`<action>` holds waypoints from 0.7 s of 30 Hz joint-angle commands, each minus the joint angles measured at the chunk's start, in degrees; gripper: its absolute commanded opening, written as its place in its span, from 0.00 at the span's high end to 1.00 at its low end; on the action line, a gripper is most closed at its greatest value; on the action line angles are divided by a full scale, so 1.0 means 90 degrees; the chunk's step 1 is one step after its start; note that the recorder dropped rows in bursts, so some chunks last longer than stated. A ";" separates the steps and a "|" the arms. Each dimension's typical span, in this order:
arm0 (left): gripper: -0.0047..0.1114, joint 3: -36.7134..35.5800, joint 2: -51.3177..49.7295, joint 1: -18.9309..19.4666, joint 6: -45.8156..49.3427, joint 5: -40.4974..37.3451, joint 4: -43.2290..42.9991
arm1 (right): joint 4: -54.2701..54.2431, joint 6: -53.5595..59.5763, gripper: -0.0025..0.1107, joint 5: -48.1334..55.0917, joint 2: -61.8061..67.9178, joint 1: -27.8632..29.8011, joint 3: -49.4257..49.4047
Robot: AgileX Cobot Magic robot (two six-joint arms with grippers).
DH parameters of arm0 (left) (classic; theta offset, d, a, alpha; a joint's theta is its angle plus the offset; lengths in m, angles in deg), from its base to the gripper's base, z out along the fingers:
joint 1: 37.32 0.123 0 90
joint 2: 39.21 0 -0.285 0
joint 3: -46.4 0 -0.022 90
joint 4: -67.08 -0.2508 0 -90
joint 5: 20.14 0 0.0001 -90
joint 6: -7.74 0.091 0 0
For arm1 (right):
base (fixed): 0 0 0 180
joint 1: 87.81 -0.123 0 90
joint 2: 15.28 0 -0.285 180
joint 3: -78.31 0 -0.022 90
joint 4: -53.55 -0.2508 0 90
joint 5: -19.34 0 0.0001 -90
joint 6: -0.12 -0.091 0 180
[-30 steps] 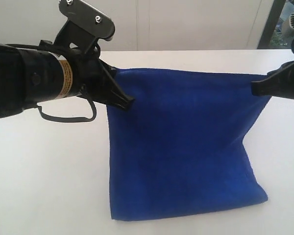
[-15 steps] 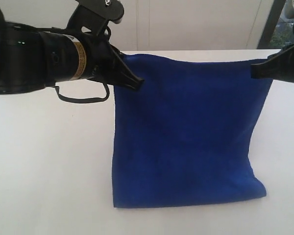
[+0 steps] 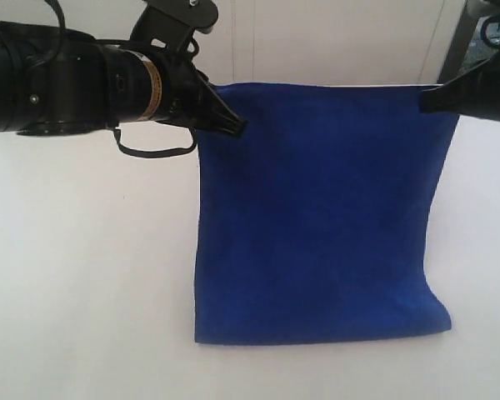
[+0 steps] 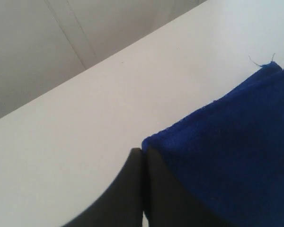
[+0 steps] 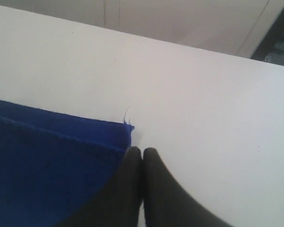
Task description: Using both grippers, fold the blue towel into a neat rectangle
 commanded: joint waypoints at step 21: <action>0.96 0.0587 -0.0659 0.0641 -0.0060 0.0385 -0.0126 | 0.0089 -0.0016 0.98 -0.0965 0.0788 0.0116 0.0246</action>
